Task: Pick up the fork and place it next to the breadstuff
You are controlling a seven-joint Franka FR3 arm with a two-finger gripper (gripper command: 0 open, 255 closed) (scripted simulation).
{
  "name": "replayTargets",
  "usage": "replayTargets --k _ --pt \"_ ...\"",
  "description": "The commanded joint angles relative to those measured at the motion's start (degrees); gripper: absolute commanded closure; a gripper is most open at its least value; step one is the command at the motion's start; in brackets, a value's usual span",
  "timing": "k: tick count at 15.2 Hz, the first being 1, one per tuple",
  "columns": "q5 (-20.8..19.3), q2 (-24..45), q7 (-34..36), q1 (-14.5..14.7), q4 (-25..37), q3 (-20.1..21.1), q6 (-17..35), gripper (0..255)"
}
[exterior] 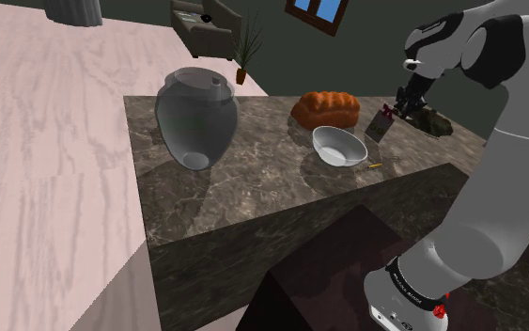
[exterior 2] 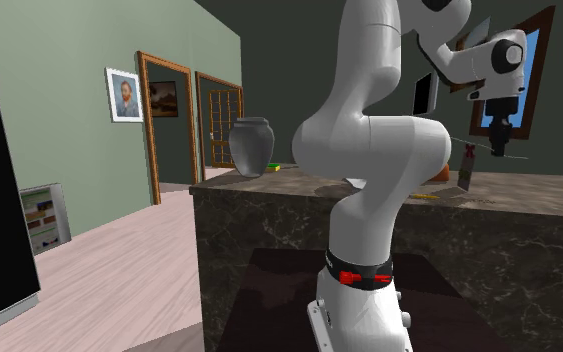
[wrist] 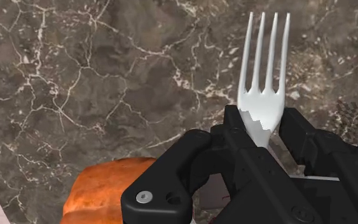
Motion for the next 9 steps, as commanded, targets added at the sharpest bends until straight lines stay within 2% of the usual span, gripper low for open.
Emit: replayTargets --k 1,9 --pt "0.6 0.7 -0.4 -0.3 -0.7 0.3 1.1 255" --pt "2.8 3.0 -1.6 -1.1 -4.3 1.5 6.3 255"
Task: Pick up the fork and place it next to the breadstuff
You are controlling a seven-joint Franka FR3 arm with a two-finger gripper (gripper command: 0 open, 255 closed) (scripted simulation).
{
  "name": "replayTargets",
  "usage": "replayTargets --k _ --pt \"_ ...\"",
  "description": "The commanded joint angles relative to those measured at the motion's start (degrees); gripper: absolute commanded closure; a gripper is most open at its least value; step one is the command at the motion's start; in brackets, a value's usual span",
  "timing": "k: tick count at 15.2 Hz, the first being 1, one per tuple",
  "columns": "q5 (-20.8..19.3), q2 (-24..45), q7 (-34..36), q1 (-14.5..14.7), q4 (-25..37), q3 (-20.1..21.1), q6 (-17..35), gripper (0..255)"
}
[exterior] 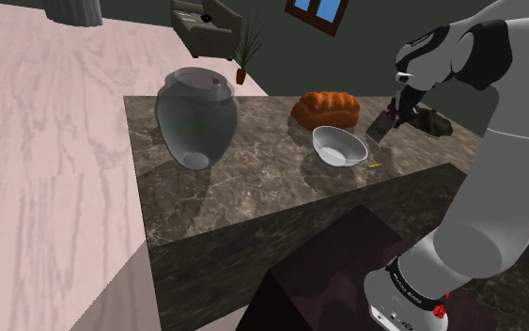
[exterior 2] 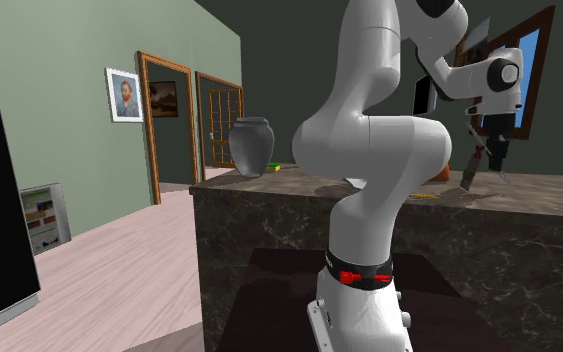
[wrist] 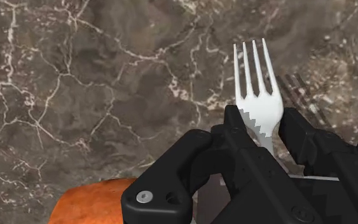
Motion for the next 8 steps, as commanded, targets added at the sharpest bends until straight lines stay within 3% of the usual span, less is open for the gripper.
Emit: replayTargets --k 1,8 --pt "0.6 0.6 -0.4 -0.3 -0.8 0.4 1.3 255" --pt "3.1 3.3 -1.8 -1.4 -3.2 1.9 5.5 255"
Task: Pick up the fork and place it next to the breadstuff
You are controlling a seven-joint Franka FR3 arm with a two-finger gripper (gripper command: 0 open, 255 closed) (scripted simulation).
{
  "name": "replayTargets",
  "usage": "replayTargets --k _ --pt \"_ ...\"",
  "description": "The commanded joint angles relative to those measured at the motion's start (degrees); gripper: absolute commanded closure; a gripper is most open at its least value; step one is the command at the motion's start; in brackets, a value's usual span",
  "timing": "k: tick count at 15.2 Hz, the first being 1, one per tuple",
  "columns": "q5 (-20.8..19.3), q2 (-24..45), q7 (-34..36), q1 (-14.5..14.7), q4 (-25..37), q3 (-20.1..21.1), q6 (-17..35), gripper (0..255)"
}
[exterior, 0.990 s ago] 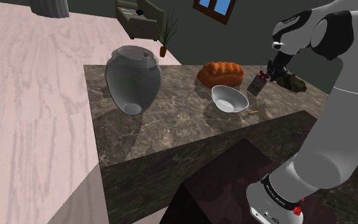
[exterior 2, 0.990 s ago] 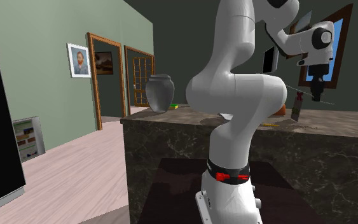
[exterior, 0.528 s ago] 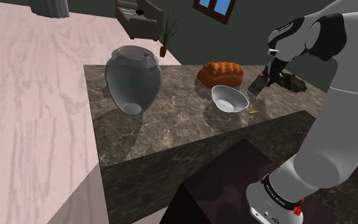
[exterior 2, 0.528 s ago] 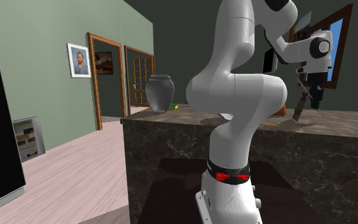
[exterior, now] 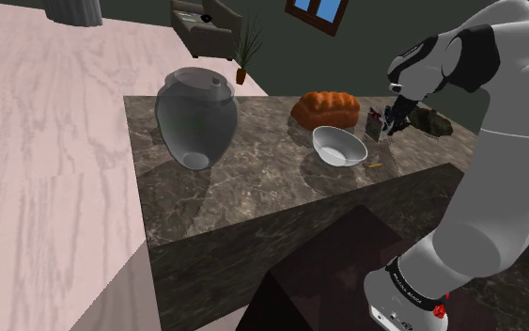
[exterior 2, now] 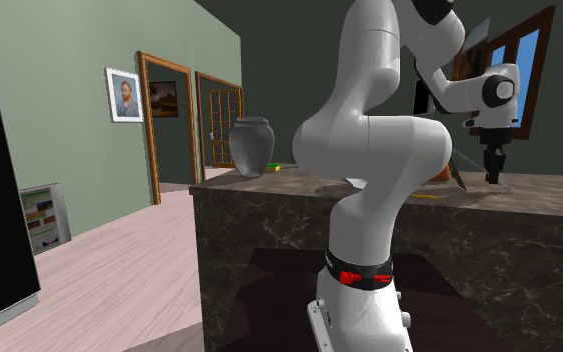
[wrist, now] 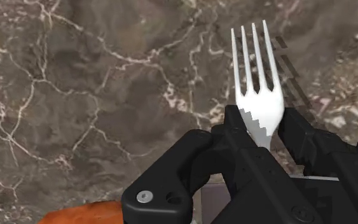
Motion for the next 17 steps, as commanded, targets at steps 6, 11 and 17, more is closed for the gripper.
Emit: replayTargets --k 6,11,17 --pt "1.5 1.6 -1.0 -0.9 -1.1 0.9 2.3 255" --pt "1.3 1.4 -1.0 -0.7 -1.4 0.8 2.4 0" --pt "0.4 0.5 -0.3 -0.2 -0.6 0.2 0.9 0"
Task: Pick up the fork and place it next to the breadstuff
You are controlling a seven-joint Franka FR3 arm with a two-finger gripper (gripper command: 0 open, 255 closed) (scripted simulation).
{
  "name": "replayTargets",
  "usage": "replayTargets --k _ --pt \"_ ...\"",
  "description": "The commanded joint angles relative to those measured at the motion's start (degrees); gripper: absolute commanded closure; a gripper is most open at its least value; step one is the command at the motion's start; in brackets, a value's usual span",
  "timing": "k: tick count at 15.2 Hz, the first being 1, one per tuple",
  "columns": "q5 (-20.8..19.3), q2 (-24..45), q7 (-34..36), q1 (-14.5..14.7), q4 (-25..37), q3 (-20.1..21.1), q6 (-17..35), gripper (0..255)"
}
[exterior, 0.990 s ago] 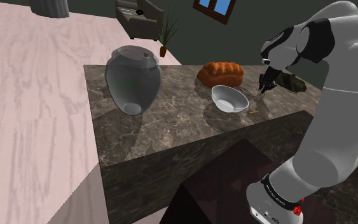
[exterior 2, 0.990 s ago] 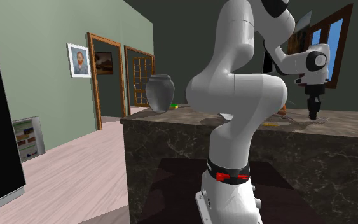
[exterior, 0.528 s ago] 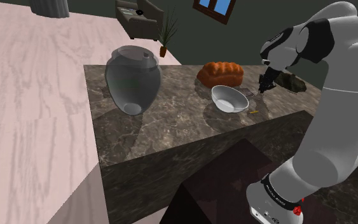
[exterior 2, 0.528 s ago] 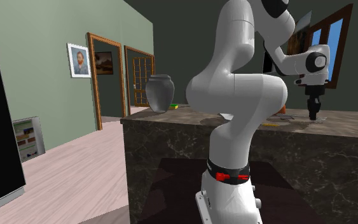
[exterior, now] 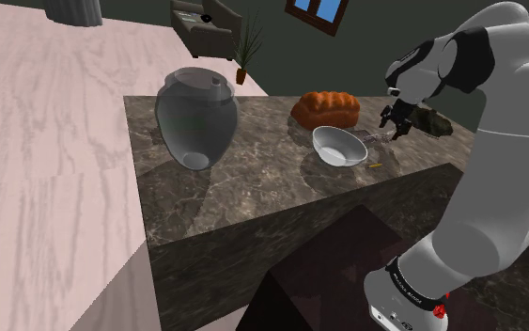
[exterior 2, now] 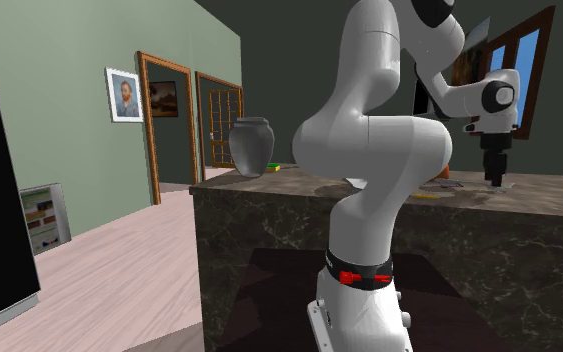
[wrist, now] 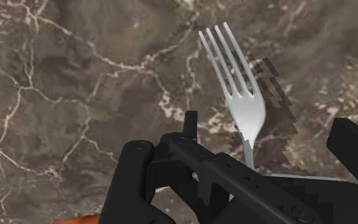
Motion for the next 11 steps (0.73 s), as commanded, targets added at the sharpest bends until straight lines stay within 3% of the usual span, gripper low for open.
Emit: replayTargets --k 1,3,11 --pt "-1.6 -1.8 1.1 1.1 0.7 -1.1 -2.2 0" --pt "-3.3 -3.6 2.1 2.0 2.0 -2.1 -4.8 0" --pt "-3.3 -3.7 2.1 2.0 2.0 -2.1 -4.8 0"
